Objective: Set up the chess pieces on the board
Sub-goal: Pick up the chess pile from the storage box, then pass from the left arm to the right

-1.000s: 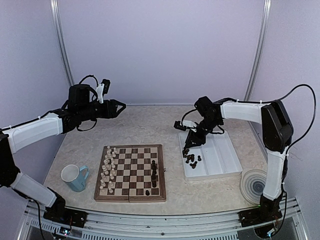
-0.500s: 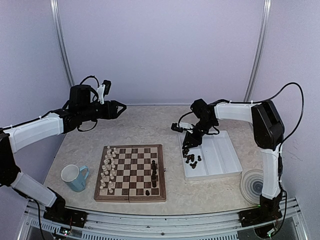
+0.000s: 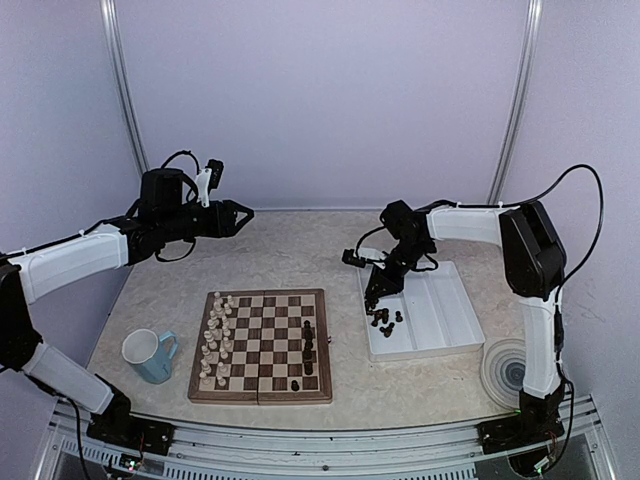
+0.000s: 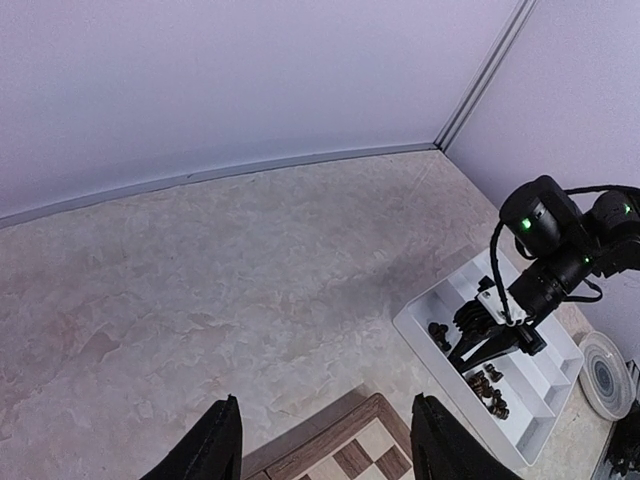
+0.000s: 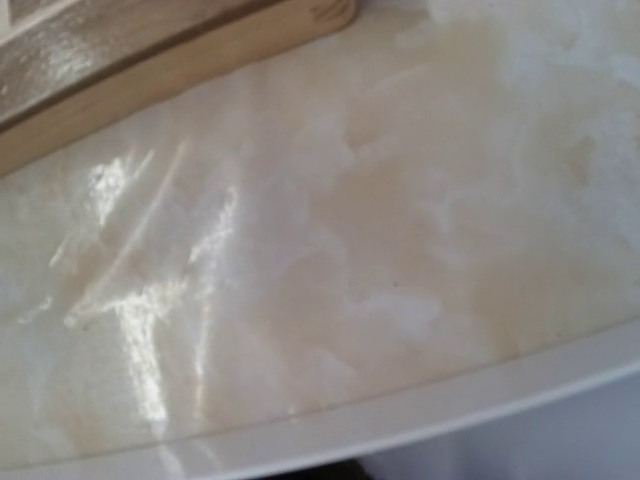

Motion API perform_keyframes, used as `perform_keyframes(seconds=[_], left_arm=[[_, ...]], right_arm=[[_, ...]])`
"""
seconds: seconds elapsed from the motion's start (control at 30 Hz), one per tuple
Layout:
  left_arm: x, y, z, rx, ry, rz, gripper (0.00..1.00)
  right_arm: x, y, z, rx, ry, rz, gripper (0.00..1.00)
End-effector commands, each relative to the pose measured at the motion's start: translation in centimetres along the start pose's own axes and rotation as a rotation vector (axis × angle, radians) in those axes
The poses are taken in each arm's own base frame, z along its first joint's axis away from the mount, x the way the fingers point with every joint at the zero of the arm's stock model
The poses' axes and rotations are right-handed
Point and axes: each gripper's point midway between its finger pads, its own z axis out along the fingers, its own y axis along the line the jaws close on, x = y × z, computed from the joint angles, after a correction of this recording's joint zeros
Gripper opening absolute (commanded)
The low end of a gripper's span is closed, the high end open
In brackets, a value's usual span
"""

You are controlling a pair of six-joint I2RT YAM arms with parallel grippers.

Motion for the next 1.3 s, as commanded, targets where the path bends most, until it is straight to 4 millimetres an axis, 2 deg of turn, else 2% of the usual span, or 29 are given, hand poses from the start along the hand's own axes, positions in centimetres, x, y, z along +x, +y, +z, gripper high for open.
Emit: perform_keyframes(seconds=[0.0, 0.17, 0.37, 0.47, 0.63, 0.77, 0.83, 0.97, 1.13, 1.2, 1.27], left_arm=[[-0.9, -0.6, 0.2, 0.02, -0.014, 0.016, 0.58], [-1.0, -0.6, 0.2, 0.021, -0.016, 0.015, 0.58], [-0.9, -0.6, 0.2, 0.022, -0.014, 0.015, 0.58], [-0.9, -0.4, 0.3, 0.017, -0.012, 0.015, 0.58], [-0.8, -0.3, 0.3, 0.014, -0.011, 0.015, 0.58], [-0.3, -0.7, 0.6, 0.037, 0.005, 0.014, 0.58], [0.2, -2.0, 1.0, 0.109, 0.013, 0.019, 0.58], [1.3, -7.2, 0.5, 0.366, -0.051, -0.024, 0.59], [-0.6, -13.5, -2.4, 0.587, -0.251, -0.111, 0.64], [-1.5, -15.0, -3.5, 0.64, -0.336, -0.156, 0.66], [-1.6, -16.2, -4.3, 0.701, -0.399, -0.213, 0.67]], right_arm=[[-0.9, 0.4, -2.0, 0.037, -0.017, -0.021, 0.14], [-1.9, 0.3, -4.9, 0.137, -0.051, -0.044, 0.13], [-3.8, 2.5, -7.5, 0.127, -0.126, -0.064, 0.13], [-5.1, 5.2, -7.7, 0.086, -0.153, -0.115, 0.14], [-6.6, 9.4, -6.3, 0.058, -0.113, -0.222, 0.14], [-7.8, 11.8, -6.3, 0.033, -0.111, -0.28, 0.14], [-8.9, 12.3, -7.3, 0.027, -0.138, -0.29, 0.14], [-12.5, 13.4, -12.0, 0.031, -0.277, -0.32, 0.13], [-15.8, 14.4, -17.8, 0.012, -0.445, -0.343, 0.12], [-16.7, 14.6, -20.0, 0.02, -0.503, -0.359, 0.12], [-17.6, 14.7, -22.0, 0.03, -0.559, -0.371, 0.12]])
